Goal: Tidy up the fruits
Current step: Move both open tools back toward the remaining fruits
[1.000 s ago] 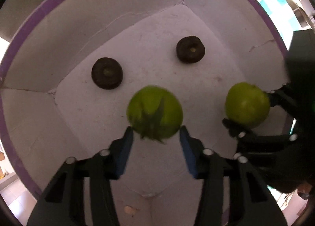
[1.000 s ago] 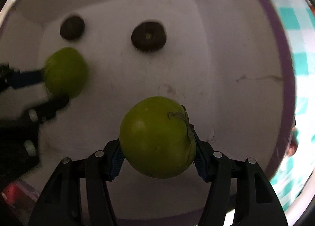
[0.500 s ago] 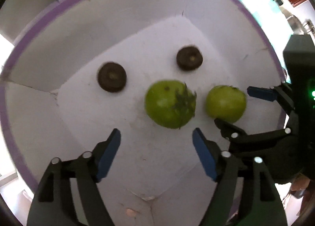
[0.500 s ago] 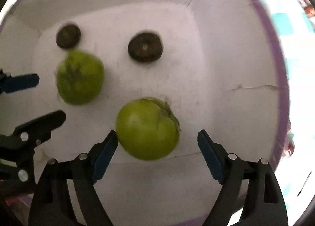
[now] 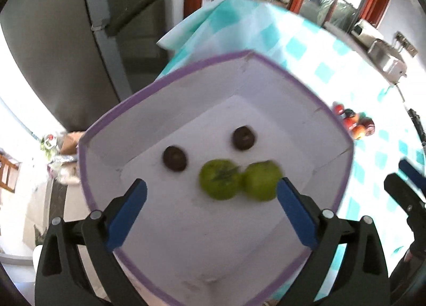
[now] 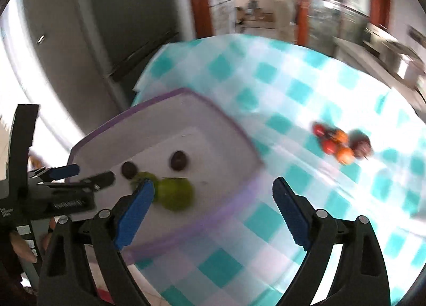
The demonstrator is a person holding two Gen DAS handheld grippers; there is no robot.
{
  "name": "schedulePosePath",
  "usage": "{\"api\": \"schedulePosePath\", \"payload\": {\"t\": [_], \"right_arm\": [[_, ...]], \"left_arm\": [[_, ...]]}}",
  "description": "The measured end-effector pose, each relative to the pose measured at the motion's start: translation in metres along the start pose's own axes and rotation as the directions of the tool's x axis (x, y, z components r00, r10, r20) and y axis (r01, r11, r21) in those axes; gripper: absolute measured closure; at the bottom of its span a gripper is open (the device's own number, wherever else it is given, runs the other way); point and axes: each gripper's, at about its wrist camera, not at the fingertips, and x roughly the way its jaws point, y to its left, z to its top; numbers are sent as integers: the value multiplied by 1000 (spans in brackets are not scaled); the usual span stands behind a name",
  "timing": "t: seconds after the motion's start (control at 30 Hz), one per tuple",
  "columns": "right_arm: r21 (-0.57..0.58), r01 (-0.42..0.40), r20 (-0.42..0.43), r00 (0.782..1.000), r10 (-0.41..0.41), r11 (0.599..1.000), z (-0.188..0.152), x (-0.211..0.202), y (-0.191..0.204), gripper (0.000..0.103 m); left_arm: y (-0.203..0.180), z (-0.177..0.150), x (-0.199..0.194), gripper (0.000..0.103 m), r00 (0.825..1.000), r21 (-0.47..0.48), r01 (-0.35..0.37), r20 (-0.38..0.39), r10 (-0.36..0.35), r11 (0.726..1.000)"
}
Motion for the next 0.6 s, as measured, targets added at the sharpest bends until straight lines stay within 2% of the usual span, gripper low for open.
{"api": "schedulePosePath", "payload": {"t": [0.1, 0.2, 0.3, 0.4, 0.5, 0.53, 0.6], "right_arm": [[131, 31, 10, 999, -33, 991, -19, 0, -48, 15], [239, 78, -21, 997, -75, 968, -37, 7, -99, 15], [289, 114, -43, 993, -106, 951, -45, 18, -144, 15], [318, 142, -49, 990, -133, 938, -49, 20, -181, 15], [344, 150, -56, 989, -139, 927, -48, 23, -222, 15], [348, 149, -68, 989, -134, 926, -48, 27, -236, 15], [351, 143, -85, 989, -120, 925, -47, 32, -258, 15]], "left_arm": [[-22, 6, -9, 2, 999, 37, 24, 24, -24, 999], [-40, 14, -5, 2, 999, 66, 27, 38, -30, 997], [-74, 29, -5, 2, 996, 78, 1, 87, -7, 997], [-106, 40, -11, 2, 992, 94, 13, 127, -25, 996], [-152, 48, -18, 2, 979, 133, 81, 173, -103, 988], [-175, 48, -17, 2, 971, 152, 123, 185, -150, 981], [-210, 43, -10, 2, 963, 189, 180, 168, -212, 965]]}}
